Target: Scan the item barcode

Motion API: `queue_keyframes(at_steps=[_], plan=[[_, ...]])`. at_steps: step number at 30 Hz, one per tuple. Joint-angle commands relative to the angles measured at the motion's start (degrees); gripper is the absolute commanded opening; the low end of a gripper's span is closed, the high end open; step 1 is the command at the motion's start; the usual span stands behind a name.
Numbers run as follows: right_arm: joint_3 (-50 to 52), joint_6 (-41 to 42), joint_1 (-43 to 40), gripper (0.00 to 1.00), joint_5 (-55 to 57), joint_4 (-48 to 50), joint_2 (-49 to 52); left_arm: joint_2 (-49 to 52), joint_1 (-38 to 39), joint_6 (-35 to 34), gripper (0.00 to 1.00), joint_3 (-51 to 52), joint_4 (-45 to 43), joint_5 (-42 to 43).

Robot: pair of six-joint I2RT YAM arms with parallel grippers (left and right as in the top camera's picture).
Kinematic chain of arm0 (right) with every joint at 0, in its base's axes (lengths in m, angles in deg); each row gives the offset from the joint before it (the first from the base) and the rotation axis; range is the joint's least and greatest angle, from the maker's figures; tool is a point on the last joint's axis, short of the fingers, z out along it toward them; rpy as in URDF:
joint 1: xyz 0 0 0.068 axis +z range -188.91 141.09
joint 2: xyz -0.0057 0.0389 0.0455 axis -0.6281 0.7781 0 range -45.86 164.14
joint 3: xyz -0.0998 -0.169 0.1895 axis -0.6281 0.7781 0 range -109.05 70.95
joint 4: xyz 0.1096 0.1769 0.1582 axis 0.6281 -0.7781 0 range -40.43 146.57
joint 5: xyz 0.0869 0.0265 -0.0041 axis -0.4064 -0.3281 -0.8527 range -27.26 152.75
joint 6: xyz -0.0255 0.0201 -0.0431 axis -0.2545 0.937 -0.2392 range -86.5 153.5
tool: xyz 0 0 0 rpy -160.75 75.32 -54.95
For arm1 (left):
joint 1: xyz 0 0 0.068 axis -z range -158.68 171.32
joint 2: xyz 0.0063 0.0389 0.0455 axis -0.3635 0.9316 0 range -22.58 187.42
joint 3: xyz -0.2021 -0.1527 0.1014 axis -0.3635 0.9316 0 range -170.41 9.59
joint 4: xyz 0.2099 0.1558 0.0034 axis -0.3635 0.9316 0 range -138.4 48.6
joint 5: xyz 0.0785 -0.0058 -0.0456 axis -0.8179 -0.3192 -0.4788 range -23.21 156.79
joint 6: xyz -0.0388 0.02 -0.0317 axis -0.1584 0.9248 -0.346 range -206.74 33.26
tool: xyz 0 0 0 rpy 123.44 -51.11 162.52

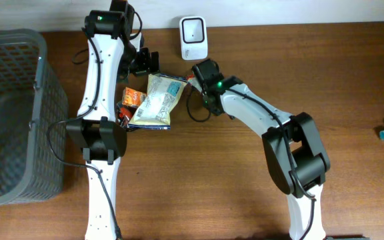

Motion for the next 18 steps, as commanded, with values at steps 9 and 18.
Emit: queue_keyframes(at_steps=[9,18], plan=[[-19.9,20.1,-19.0,0.04,-71.6,-24.2,-8.1,-0.2,-0.2,0.3,0.99,-0.8,-0.1,-0.4],[-19.5,17.0,-16.2,0.54,-33.8,-37.8,-7.0,-0.2,-0.2,0.3,0.99,-0.8,-0.1,-0.4]])
